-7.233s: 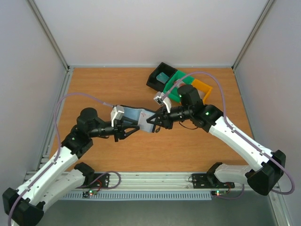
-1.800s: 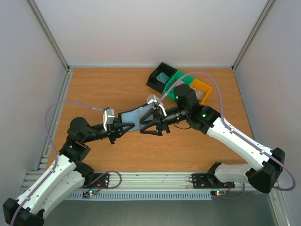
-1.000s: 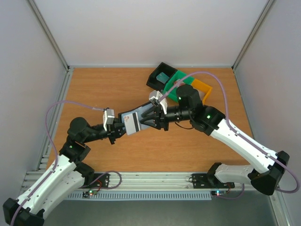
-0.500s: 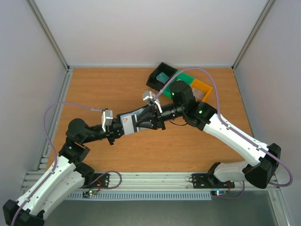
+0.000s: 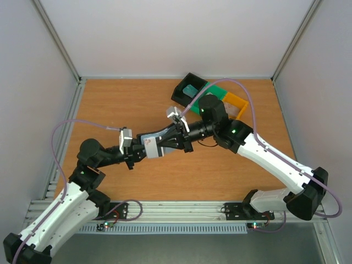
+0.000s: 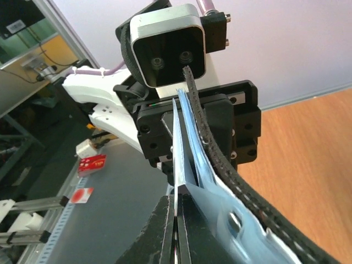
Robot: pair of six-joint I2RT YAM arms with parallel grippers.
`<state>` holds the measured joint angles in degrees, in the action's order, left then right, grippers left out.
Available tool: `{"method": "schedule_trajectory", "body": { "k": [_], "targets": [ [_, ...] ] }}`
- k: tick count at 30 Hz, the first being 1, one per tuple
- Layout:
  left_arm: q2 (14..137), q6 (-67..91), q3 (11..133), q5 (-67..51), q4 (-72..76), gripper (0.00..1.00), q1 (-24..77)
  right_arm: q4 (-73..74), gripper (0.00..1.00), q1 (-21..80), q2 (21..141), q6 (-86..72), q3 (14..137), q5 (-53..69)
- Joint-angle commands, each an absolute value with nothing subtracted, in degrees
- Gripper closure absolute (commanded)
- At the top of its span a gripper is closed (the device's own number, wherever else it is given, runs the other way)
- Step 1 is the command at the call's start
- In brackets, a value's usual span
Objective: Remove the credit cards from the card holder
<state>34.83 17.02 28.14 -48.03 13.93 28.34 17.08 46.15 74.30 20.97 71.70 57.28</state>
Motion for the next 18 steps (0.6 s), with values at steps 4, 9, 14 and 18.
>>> {"method": "schedule_trajectory", "body": {
  "k": [4, 9, 14, 18],
  "targets": [
    [34.5, 17.0, 27.0, -48.0, 17.6, 0.98, 28.3, 24.5, 0.99, 45.0, 69.3, 25.1, 71.3, 48.4],
    [34.8, 18.4, 26.6, -49.8, 18.9, 0.63, 28.2, 25.3, 0.99, 43.1, 67.8, 24.8, 71.2, 44.5],
    [35.1, 19.5, 26.7, -51.1, 19.7, 0.50, 28.1, 26.3, 0.99, 42.6, 67.5, 25.3, 71.6, 43.5],
    [35.2, 20.0, 26.8, -51.2, 20.4, 0.46, 28.0, 28.2, 0.99, 42.5, 68.0, 26.2, 72.7, 43.3]
  ]
}}
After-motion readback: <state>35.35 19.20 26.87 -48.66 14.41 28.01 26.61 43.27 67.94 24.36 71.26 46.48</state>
